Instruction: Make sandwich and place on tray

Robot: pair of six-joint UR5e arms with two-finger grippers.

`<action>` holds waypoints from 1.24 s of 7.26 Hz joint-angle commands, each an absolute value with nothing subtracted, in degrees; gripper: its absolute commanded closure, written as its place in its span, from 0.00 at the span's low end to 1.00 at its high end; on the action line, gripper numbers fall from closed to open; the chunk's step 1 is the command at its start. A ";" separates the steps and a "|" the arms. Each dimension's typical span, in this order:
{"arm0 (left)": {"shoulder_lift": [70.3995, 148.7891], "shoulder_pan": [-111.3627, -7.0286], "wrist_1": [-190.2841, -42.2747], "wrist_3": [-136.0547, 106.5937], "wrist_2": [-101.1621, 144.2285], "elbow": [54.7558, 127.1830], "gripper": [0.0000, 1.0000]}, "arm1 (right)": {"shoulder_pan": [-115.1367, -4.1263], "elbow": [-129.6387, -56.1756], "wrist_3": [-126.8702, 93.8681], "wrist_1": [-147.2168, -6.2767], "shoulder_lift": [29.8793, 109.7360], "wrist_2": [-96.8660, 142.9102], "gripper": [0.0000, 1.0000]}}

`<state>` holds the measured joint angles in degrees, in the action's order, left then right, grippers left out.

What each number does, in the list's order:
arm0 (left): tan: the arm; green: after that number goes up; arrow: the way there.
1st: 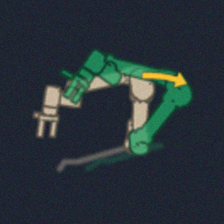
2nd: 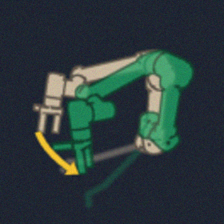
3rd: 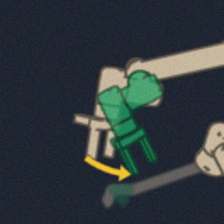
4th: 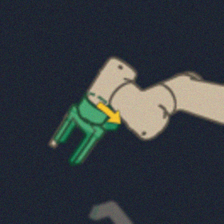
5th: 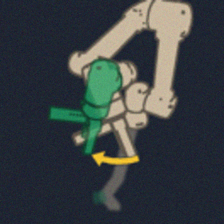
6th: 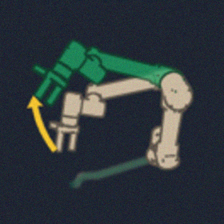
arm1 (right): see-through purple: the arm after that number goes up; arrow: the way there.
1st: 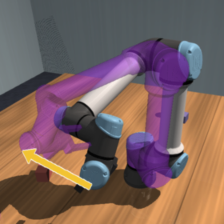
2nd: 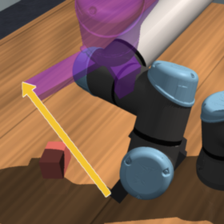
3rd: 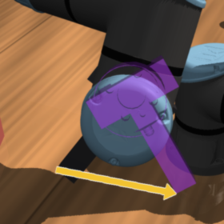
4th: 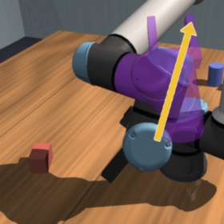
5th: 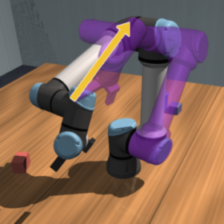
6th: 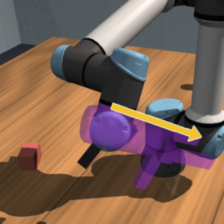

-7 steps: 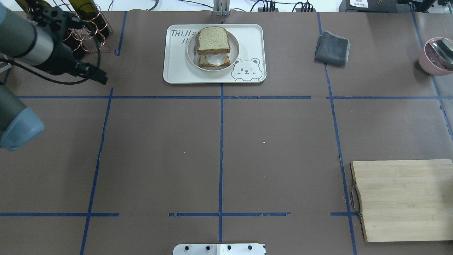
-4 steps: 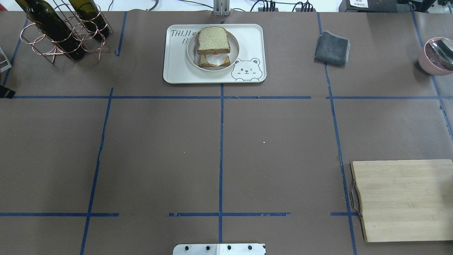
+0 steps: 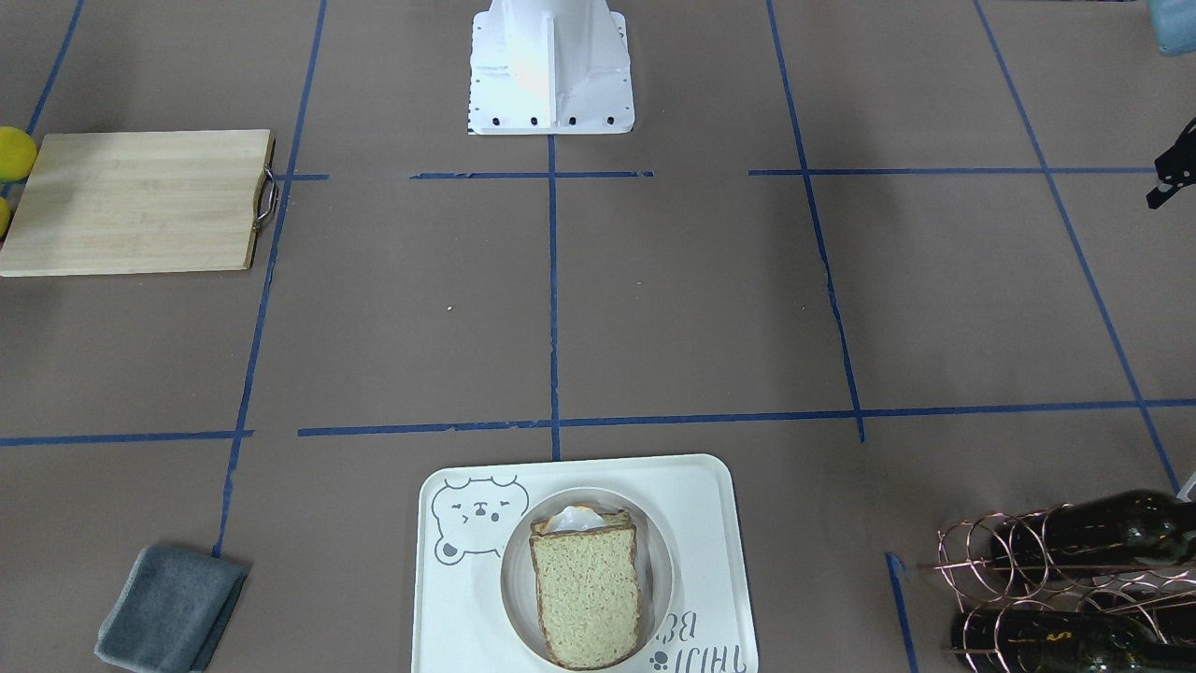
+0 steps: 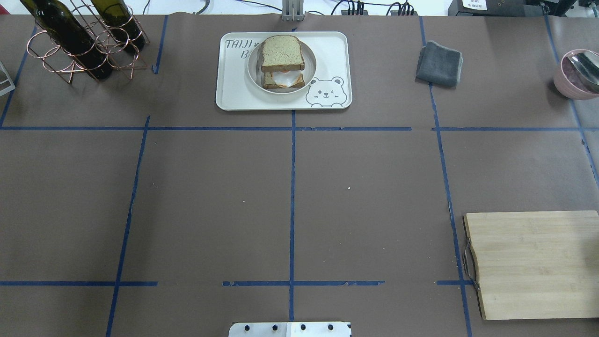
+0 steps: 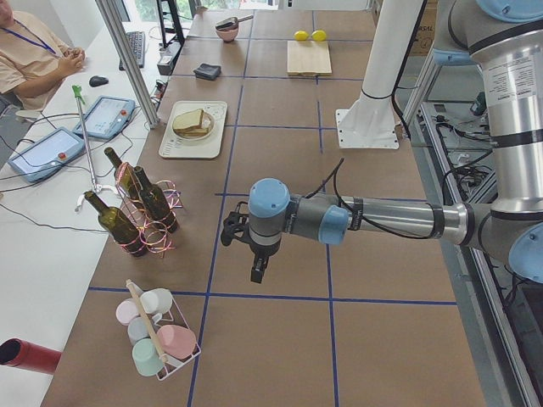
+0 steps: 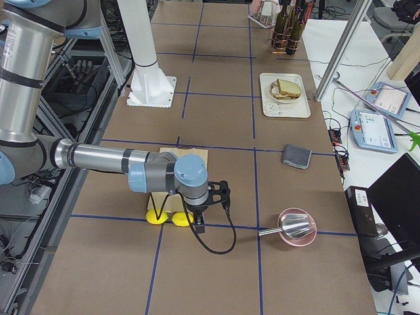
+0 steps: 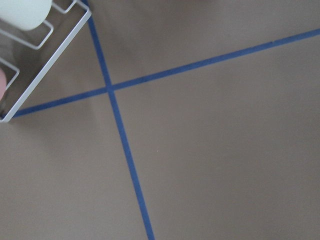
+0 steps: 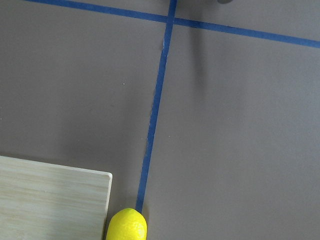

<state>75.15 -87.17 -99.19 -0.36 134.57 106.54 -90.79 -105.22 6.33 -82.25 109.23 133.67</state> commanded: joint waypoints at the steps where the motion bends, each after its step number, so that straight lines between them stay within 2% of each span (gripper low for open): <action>1: 72.17 -90.70 -98.27 -0.09 135.26 106.17 0.00 | -90.79 -105.21 6.07 -82.26 109.07 133.68 0.00; 9: 72.77 -90.70 -95.01 0.09 134.74 107.06 0.00 | -91.49 -105.56 6.42 -82.18 107.84 134.03 0.00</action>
<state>72.46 -90.83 -94.95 0.08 134.86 107.37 -91.48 -105.65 6.51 -82.13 107.81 134.03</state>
